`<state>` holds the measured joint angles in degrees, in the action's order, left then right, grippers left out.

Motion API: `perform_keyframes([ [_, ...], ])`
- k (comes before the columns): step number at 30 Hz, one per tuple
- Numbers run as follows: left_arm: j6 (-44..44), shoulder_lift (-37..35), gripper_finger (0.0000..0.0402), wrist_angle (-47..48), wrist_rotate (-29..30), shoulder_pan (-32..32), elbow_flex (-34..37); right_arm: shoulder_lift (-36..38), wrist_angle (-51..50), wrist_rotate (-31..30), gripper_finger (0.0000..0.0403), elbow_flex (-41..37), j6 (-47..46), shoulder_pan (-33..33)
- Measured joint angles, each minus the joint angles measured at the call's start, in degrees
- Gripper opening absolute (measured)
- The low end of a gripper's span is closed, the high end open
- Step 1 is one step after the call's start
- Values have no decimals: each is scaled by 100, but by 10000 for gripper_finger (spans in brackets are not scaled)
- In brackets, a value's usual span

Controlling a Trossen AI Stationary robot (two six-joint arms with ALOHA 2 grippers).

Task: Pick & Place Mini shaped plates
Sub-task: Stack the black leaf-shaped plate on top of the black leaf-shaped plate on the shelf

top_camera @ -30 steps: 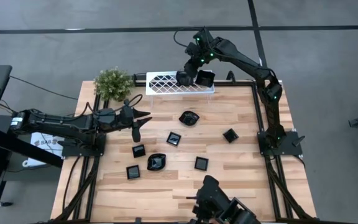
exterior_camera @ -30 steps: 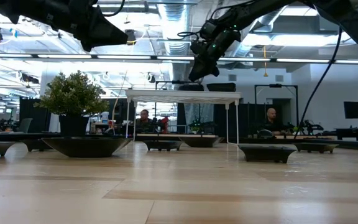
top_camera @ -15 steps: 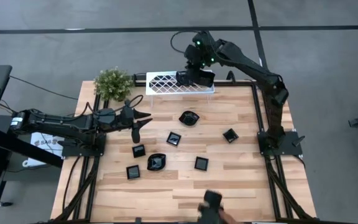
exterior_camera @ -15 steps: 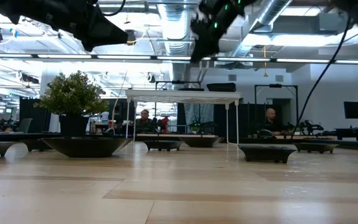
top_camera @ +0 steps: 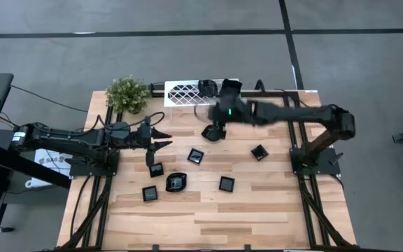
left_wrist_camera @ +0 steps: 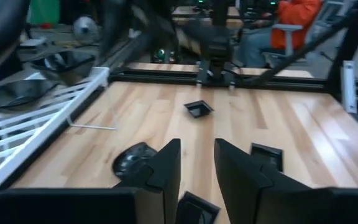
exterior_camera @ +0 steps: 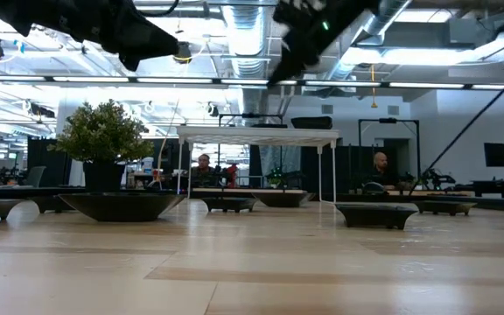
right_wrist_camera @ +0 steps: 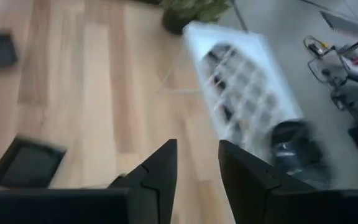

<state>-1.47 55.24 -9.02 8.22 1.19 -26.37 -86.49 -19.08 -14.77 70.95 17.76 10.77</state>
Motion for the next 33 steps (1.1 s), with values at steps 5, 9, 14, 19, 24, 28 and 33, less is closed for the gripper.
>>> perform_keyframes([
  [5, 34, 0, 99, 1, -241, 0, 0, -75, 1008, -71, 113, -1305, 79, -606],
  [9, 238, 0, 99, -1, -251, 0, 0, -316, 1060, -76, 113, -1528, -66, -856],
  [14, 483, 0, 99, -6, -253, 0, 0, -574, 1107, -100, 113, -1516, -87, -1008],
  [19, 537, 0, 99, -19, -252, 0, 0, -764, 1133, -229, 113, -1514, -253, -979],
  [24, 492, 0, 99, -21, -252, 0, 0, -959, 1207, -361, 113, -1514, -266, -869],
  [28, 481, 0, 99, -29, -251, 0, 0, -1174, 1188, -344, 113, -1514, -282, -793],
  [33, 476, 0, 99, -47, -251, 0, 0, -1497, 1179, -344, 113, -1514, -280, -765],
])
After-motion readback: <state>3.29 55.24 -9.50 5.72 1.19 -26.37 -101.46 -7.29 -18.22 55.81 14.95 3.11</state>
